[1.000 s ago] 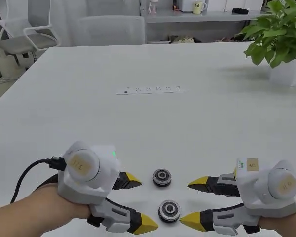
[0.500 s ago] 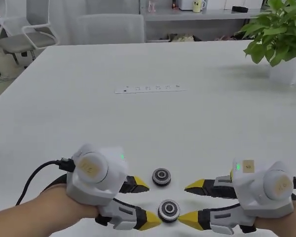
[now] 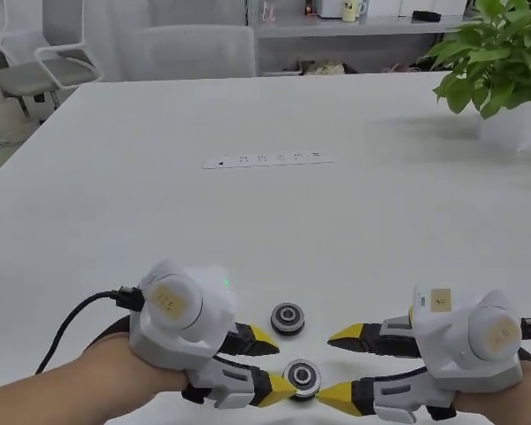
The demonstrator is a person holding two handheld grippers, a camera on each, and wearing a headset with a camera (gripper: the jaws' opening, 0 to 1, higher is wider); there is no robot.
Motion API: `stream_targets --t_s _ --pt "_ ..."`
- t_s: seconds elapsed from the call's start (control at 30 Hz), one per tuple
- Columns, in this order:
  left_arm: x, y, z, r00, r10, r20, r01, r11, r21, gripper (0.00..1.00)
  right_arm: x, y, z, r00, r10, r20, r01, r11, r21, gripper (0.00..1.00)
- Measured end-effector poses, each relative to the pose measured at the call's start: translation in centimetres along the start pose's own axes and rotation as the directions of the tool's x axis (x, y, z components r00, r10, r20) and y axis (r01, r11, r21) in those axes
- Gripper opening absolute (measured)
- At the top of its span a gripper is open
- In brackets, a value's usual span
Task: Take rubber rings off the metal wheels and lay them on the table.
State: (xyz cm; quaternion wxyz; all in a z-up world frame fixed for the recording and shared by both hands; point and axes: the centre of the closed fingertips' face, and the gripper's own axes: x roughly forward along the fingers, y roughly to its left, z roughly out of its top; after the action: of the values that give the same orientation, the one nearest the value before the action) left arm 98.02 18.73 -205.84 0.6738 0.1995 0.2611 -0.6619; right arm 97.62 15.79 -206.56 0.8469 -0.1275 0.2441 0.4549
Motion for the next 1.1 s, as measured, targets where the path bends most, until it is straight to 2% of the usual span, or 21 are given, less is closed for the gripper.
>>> stream_targets --t_s 0.57,0.83,1.1 --pt "1.5 -0.6 0.2 0.9999 -0.013 -0.005 0.014 1.0 0.012 0.14 0.0 0.2 -0.6 1.0 0.001 -0.005 -0.001 1.0 0.015 0.39" --pt "1.7 -0.4 0.0 0.9999 0.002 -0.011 -0.002 0.998 0.055 0.1 0.1 0.2 -0.6 1.0 0.0 -0.003 0.001 1.0 0.02 0.39" --pt "1.9 -0.7 0.1 0.9998 0.016 -0.011 -0.015 0.994 0.105 0.1 0.4 0.4 -0.5 1.0 0.005 0.0 -0.005 1.0 0.019 0.39"
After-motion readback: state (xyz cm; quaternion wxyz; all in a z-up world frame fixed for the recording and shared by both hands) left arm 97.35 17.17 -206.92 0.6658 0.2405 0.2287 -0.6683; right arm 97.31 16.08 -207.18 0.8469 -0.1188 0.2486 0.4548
